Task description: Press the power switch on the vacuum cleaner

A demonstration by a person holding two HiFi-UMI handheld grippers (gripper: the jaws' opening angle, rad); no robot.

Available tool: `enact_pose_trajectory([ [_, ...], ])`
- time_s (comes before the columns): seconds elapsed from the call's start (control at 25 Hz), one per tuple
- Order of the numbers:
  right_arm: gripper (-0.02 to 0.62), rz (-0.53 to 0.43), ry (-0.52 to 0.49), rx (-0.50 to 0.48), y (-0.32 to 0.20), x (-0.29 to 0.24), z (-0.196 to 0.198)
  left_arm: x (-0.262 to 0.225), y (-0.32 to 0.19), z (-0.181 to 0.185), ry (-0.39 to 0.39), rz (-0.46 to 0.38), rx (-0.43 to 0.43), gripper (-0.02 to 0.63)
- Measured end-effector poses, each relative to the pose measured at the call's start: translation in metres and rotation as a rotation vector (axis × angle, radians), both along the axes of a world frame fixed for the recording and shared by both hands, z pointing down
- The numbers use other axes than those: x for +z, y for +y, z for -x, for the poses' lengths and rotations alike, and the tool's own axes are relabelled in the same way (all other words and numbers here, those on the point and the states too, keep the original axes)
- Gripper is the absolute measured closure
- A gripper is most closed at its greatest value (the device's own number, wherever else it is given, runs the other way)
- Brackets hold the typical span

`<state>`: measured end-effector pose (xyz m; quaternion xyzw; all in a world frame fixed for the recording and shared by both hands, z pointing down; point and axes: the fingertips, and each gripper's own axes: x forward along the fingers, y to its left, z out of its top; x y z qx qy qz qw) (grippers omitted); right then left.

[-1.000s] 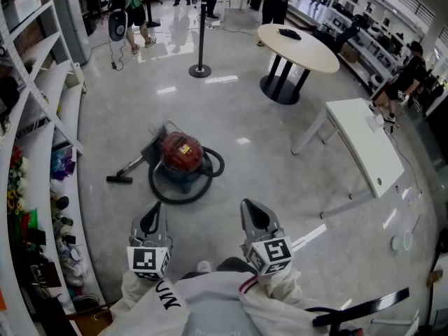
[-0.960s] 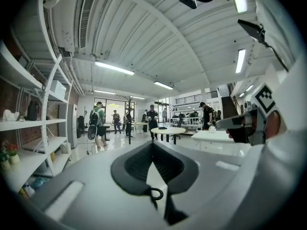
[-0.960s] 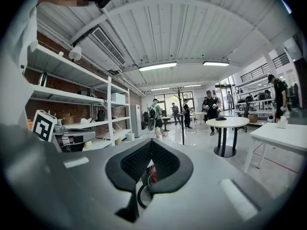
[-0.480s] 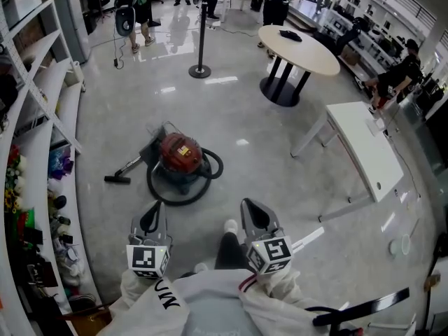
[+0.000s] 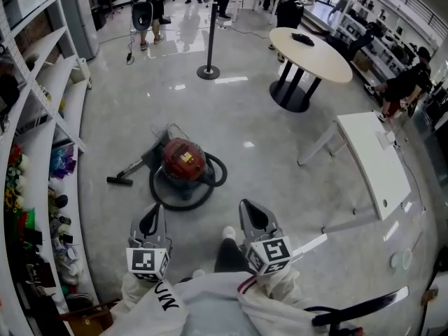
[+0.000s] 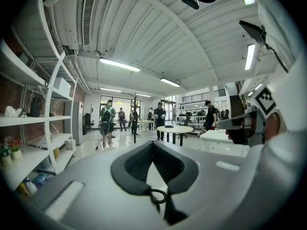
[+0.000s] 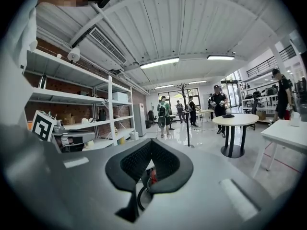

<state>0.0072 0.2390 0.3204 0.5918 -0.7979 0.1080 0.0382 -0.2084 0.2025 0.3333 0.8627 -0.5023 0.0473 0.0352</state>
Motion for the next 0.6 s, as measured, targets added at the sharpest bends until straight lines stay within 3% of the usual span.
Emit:
enact_pose_trajectory([
  [0.6, 0.595, 0.037, -0.033, -0.082, -0.098, 0.006, -0.059, -0.002, -0.081, -0.061, -0.065, 0.032, -0.052, 0.606],
])
